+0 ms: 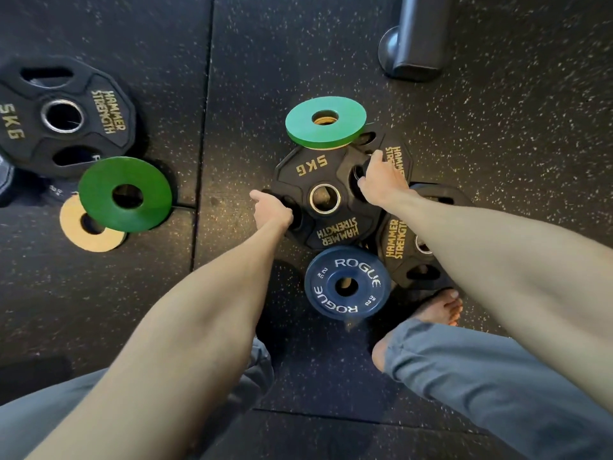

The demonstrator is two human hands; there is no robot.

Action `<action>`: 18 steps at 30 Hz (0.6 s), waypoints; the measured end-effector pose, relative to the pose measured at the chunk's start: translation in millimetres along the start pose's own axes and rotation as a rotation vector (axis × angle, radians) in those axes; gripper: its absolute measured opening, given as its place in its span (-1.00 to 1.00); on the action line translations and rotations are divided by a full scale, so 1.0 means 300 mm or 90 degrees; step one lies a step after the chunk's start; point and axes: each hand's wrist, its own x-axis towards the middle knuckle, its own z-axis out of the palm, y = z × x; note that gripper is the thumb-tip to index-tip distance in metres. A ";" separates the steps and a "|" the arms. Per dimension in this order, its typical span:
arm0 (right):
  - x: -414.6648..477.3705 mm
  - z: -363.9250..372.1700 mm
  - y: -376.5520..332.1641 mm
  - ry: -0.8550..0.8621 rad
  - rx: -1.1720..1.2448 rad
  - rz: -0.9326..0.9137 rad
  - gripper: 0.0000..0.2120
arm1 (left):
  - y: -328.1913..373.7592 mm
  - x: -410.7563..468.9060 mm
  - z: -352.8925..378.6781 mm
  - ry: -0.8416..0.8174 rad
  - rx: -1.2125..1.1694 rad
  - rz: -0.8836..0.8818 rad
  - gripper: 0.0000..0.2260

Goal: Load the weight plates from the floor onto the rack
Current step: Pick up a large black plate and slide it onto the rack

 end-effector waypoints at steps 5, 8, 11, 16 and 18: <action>-0.071 0.004 0.009 0.051 0.027 -0.032 -0.66 | -0.004 -0.027 -0.029 -0.026 0.097 0.076 -0.45; -0.153 -0.015 0.013 0.072 0.022 -0.047 -0.67 | -0.023 -0.088 -0.066 -0.032 0.103 0.084 -0.49; -0.270 -0.080 0.009 0.082 0.028 -0.067 -0.64 | -0.021 -0.206 -0.145 -0.016 0.079 0.101 -0.41; -0.534 -0.316 -0.048 0.132 0.054 -0.090 -0.61 | 0.044 -0.483 -0.373 0.017 0.094 0.150 -0.31; -0.644 -0.465 -0.078 0.143 0.073 -0.079 -0.61 | 0.107 -0.618 -0.489 0.016 0.106 0.163 -0.32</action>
